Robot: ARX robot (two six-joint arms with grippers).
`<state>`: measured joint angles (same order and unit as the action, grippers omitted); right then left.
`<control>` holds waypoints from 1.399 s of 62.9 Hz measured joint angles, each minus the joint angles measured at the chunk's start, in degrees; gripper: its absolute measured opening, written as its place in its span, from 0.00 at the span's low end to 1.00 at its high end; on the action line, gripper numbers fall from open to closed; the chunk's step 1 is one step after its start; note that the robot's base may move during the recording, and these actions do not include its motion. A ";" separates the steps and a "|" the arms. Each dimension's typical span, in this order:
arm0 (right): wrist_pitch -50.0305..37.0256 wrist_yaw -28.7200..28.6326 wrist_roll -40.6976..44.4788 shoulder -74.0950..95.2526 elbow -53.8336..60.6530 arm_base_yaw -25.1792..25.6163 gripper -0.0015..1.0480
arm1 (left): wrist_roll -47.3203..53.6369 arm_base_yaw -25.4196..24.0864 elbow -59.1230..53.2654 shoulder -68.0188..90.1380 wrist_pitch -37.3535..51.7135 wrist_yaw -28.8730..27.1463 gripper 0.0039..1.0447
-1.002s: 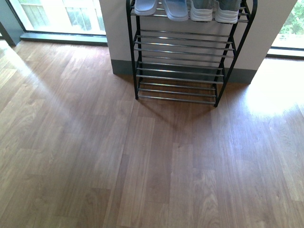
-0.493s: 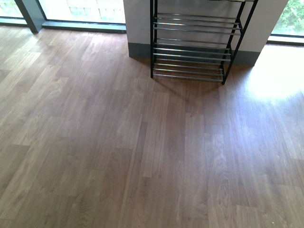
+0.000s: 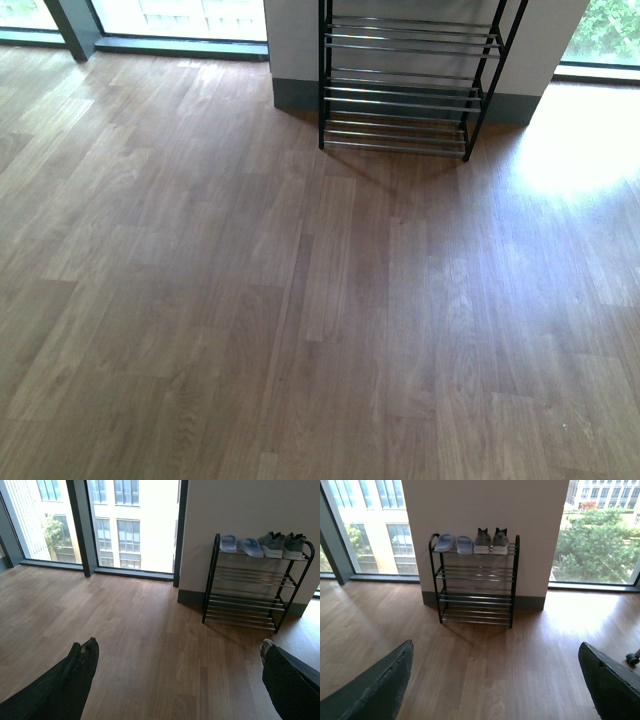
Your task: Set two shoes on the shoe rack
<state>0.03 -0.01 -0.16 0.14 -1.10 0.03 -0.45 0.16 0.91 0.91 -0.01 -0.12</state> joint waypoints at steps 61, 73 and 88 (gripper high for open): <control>0.00 0.02 0.02 0.02 0.00 0.00 0.91 | 0.04 0.00 0.00 0.00 0.00 0.02 0.91; 0.00 0.02 0.00 0.02 0.00 0.00 0.91 | 0.04 0.00 0.00 0.00 0.00 0.04 0.91; 0.00 0.00 0.00 0.02 0.00 0.00 0.91 | 0.04 0.00 0.00 0.00 0.00 0.04 0.91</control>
<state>0.03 -0.01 -0.16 0.16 -1.10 0.03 -0.40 0.16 0.91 0.91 -0.01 -0.08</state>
